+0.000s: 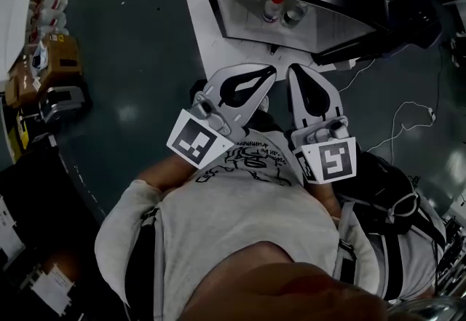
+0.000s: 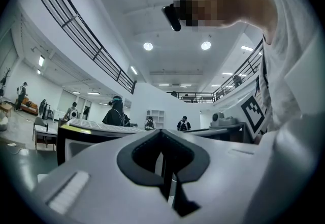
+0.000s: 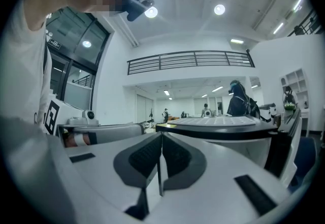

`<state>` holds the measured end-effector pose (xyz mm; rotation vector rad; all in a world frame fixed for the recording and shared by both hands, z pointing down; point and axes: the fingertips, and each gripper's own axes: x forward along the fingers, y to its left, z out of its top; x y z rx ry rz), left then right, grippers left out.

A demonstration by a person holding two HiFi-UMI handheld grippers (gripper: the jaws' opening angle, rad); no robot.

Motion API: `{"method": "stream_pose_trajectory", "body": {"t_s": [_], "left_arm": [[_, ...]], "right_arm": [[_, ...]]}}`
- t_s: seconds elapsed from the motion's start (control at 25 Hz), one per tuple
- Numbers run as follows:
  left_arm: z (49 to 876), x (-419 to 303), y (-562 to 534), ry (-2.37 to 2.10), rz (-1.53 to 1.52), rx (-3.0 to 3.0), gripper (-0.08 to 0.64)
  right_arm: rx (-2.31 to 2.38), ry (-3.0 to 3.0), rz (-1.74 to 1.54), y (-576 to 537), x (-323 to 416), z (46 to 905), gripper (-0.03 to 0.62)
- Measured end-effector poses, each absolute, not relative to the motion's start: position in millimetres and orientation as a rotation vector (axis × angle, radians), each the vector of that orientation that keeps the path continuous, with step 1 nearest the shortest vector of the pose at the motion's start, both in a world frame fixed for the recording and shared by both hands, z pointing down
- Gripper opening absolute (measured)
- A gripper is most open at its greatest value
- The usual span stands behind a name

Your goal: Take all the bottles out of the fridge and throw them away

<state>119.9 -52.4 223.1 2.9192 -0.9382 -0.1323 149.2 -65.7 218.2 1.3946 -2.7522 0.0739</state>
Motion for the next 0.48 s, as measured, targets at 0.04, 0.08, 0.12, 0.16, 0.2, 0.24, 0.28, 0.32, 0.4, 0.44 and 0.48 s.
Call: {"method": "stream_pose_trajectory", "body": {"t_s": [0.04,0.08,0.12,0.16,0.2,0.24,0.28,0.32,0.4,0.44,0.48], "left_arm": [[223.0,124.4,-55.9,-0.944,-0.130,2.920,0.009],[223.1,128.8,-59.1,-0.951,-0.126,2.923,0.009],[223.4,133.0,-62.0,-0.957,-0.122,2.925,0.009],[223.6,137.1,-64.5,-0.963,-0.118,2.927,0.009],[223.6,141.0,-66.8,-0.970,-0.116,2.927,0.009],[223.3,144.5,-68.7,-0.976,-0.114,2.925,0.009],[222.8,147.8,-70.4,-0.981,-0.113,2.924,0.009],[222.4,150.8,-72.1,-0.985,-0.110,2.923,0.009],[222.3,156.9,-75.9,-0.993,-0.102,2.921,0.009],[222.5,160.2,-78.3,-0.999,-0.098,2.919,0.009],[222.7,163.8,-80.9,-1.005,-0.095,2.917,0.009]], "right_arm": [[1.389,-2.756,0.072,-69.2,153.6,218.4,0.009],[1.384,-2.759,0.071,-72.4,157.8,218.7,0.009],[1.380,-2.763,0.071,-75.4,162.0,219.0,0.009],[1.375,-2.766,0.070,-78.2,166.2,219.3,0.009],[1.371,-2.769,0.069,-80.7,170.1,219.4,0.009],[1.367,-2.773,0.069,-83.1,173.6,219.0,0.009],[1.363,-2.776,0.068,-85.2,176.7,218.3,0.009],[1.359,-2.780,0.066,-87.4,179.6,217.4,0.009],[1.351,-2.787,0.062,-91.9,185.2,216.0,0.009],[1.345,-2.790,0.061,-94.3,188.4,215.8,0.009],[1.339,-2.794,0.061,-96.8,192.0,215.8,0.009]]}}
